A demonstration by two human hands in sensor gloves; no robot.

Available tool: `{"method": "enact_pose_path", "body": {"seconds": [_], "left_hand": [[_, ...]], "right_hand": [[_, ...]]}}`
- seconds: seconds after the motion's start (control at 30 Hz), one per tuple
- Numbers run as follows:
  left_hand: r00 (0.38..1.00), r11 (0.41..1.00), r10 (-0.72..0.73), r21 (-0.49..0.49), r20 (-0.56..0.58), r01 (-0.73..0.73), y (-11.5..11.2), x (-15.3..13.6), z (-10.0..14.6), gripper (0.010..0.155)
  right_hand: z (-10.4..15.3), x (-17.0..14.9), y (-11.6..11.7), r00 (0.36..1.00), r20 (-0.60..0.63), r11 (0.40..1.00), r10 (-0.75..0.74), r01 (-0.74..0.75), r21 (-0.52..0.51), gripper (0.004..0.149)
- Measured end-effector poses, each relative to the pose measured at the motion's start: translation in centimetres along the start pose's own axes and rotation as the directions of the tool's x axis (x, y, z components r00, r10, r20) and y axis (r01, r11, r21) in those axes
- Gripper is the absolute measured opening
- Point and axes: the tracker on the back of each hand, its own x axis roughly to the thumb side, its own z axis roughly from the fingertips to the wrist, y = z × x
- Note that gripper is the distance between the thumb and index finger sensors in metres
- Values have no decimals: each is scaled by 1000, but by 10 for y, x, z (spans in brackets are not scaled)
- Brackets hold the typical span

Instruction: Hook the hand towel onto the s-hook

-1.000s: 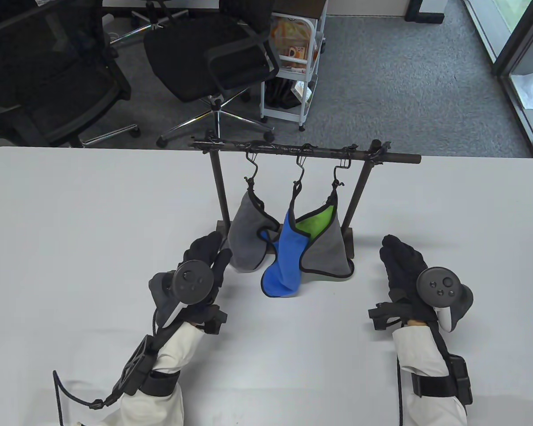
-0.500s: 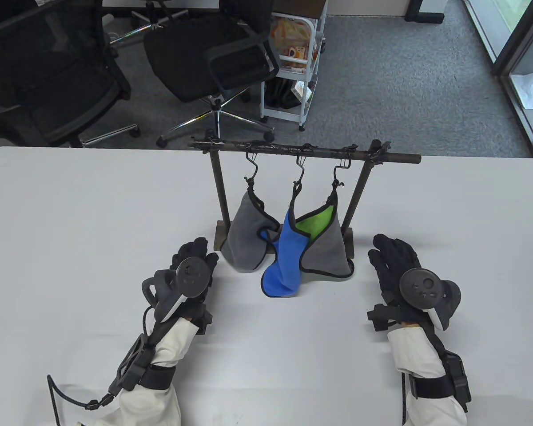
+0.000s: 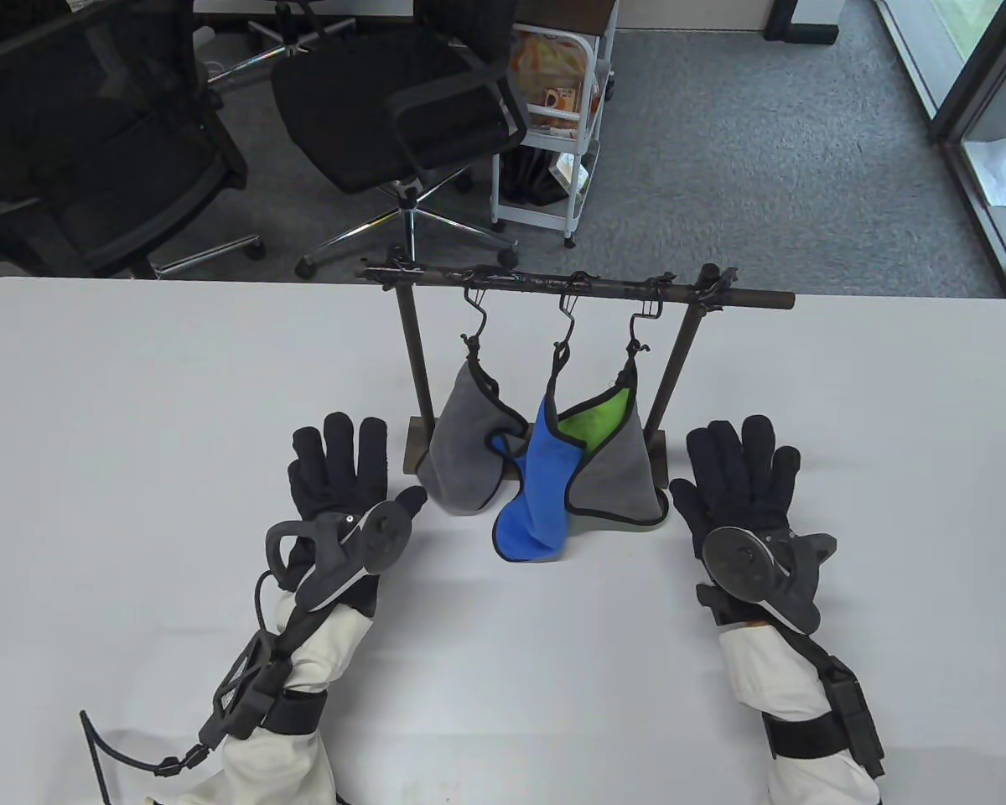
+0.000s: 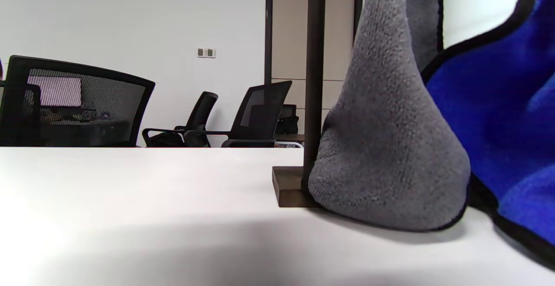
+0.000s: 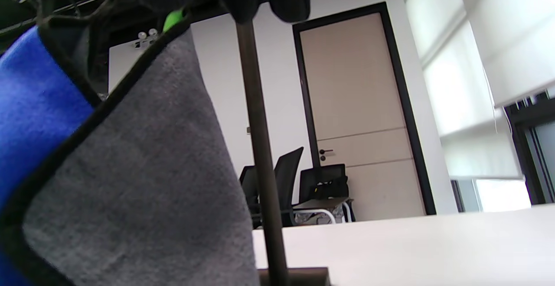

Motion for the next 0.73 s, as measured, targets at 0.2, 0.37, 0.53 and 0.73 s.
{"method": "enact_pose_path", "body": {"seconds": [0.2, 0.37, 0.53, 0.73], "left_hand": [[999, 998, -31, -47, 33, 33, -5, 1, -1, 92], [998, 996, -56, -69, 37, 59, -11, 1, -1, 92], [996, 993, -79, -84, 33, 82, -14, 0, -1, 92], [997, 993, -77, -86, 29, 79, -14, -1, -1, 92]], "right_hand": [[1, 1, 2, 992, 26, 992, 123, -123, 18, 66], [1, -3, 6, 983, 25, 982, 181, -182, 44, 68], [1, -5, 8, 986, 16, 984, 169, -169, 52, 67], [1, -4, 7, 985, 19, 983, 174, -175, 58, 67]]}}
